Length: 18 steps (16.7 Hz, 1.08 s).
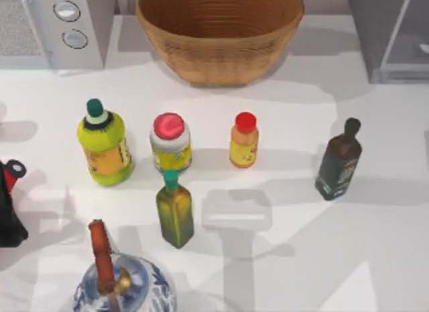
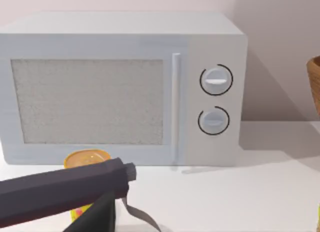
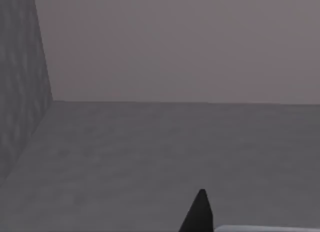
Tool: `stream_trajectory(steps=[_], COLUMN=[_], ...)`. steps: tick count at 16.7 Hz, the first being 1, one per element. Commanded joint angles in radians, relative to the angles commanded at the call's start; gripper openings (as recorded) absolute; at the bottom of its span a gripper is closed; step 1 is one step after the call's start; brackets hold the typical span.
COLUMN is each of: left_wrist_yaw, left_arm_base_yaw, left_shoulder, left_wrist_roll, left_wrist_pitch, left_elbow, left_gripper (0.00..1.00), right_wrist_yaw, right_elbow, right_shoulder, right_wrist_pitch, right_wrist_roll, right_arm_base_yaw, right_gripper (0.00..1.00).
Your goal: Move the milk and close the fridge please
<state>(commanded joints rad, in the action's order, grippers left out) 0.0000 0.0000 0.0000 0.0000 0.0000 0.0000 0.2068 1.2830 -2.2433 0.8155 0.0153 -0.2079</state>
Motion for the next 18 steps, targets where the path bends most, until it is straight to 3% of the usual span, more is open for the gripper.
stream_trajectory(steps=[13,18], left_wrist_yaw=[0.000,0.000], left_arm_base_yaw=[0.000,0.000], left_shoulder=[0.000,0.000], left_wrist_roll=[0.000,0.000], left_wrist_pitch=[0.000,0.000], left_elbow=[0.000,0.000], left_gripper=[1.00,1.00], right_wrist_yaw=[0.000,0.000], right_elbow=[0.000,0.000], right_shoulder=[0.000,0.000], right_wrist_pitch=[0.000,0.000], right_wrist_roll=[0.000,0.000], right_arm_base_yaw=[0.000,0.000], right_gripper=[0.98,1.00])
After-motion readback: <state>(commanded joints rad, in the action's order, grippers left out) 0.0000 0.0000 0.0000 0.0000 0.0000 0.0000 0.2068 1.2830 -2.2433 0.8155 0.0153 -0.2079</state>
